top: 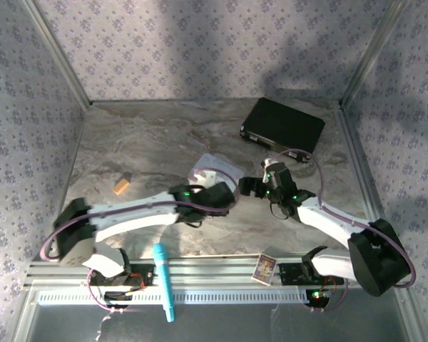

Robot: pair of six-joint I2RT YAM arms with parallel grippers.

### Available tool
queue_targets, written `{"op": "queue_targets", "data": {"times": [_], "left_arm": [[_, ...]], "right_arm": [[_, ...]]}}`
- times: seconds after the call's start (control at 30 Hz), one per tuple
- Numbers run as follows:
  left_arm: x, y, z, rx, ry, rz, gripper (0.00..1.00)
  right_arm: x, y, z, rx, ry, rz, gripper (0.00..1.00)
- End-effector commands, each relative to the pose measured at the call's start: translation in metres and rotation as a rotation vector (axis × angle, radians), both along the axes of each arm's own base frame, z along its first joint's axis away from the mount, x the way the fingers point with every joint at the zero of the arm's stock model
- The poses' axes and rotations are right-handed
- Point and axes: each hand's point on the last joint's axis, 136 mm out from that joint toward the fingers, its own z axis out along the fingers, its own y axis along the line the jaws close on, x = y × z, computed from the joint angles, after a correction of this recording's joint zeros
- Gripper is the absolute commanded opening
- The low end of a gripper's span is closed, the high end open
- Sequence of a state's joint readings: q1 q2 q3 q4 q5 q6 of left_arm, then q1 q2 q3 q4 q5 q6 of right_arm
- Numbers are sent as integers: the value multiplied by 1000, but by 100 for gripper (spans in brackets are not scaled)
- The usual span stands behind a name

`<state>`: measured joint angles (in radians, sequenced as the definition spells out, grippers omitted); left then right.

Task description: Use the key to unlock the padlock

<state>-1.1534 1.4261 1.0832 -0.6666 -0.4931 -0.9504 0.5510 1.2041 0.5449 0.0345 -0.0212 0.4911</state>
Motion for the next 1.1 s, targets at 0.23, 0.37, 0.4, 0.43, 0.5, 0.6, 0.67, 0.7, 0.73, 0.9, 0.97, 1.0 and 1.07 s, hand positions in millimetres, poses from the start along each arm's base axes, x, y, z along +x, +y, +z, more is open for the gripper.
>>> {"op": "queue_targets", "data": {"times": [0.23,0.37,0.4,0.43,0.5,0.6,0.67,0.7,0.73,0.9,0.97,1.0,1.07], "left_arm": [[22,93,11,-204,-19,187,100],[22,103,4,-222,15,214,100],[22,104,3,-221,19,218,100],[22,104,2,-223,20,220,100],[21,104,1,-226,24,221,100],[21,105,-2,-230,28,233,100],[19,106,-5,-234,33,243,100],[19,106,-6,-243,33,247,100],[18,105,-8,-248,36,247,100],[16,104,-16,-257,51,249,100],[16,104,-17,-254,51,247,100],[16,104,-18,-251,51,247,100],[16,105,-19,-246,51,250,100]], "right_arm": [[-60,50,17,-95,-9,20,84],[-70,87,16,-163,-18,85,83],[-73,99,14,-172,-11,112,83],[-74,107,10,-178,-2,128,82],[-74,124,2,-182,19,152,76],[-70,133,-11,-205,37,141,71],[-68,136,-21,-235,55,131,68],[-67,138,-26,-250,62,130,67],[-66,139,-30,-259,66,130,66],[-61,137,-48,-338,90,96,57],[-60,141,-51,-331,98,99,56],[-60,143,-53,-328,102,101,56],[-60,147,-57,-330,108,106,55]]}}
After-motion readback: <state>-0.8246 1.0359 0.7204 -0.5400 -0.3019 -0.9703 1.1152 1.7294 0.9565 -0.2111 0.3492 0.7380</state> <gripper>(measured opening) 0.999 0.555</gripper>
